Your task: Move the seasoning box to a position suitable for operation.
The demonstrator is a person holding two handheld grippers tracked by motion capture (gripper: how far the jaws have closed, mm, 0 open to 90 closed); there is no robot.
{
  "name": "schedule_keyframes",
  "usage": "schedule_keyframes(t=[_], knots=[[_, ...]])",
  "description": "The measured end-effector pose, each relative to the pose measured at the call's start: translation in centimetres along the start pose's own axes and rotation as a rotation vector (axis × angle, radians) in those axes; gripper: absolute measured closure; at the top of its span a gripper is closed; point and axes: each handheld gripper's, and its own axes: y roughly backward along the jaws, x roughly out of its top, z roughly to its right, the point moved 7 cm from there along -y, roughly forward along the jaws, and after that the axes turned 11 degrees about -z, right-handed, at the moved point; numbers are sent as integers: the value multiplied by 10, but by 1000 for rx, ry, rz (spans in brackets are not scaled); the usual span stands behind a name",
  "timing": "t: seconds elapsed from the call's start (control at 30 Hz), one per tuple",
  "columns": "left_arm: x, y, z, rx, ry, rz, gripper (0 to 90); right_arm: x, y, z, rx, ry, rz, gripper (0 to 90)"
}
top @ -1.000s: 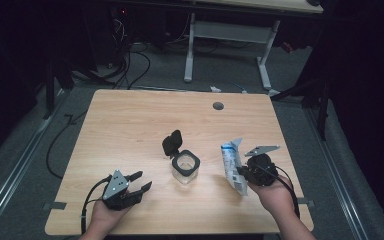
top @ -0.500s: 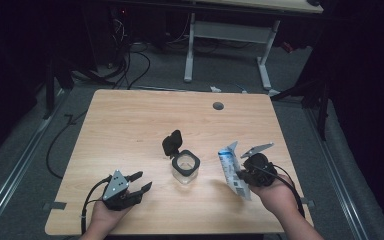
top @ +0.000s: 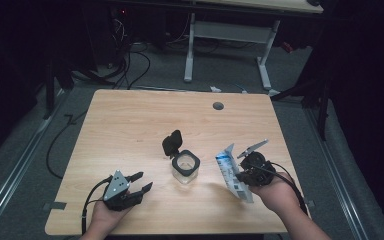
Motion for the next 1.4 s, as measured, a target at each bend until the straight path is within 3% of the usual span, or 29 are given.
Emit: schedule_keyframes(t=[0.37,0.53,0.67,1.4], knots=[[0,0,0,-1,-1,-1,481,3,-2,-3,6,29,-87,894],[0,-1,0,-5,3,-3,481,7,0,-4,22,18,-100,894],[0,-1,1,-6,1,-4,481,9,2,-4,2,33,-124,895],[2,-3,13,-44,-26,7,478,8,9,-5,10,44,-137,896]])
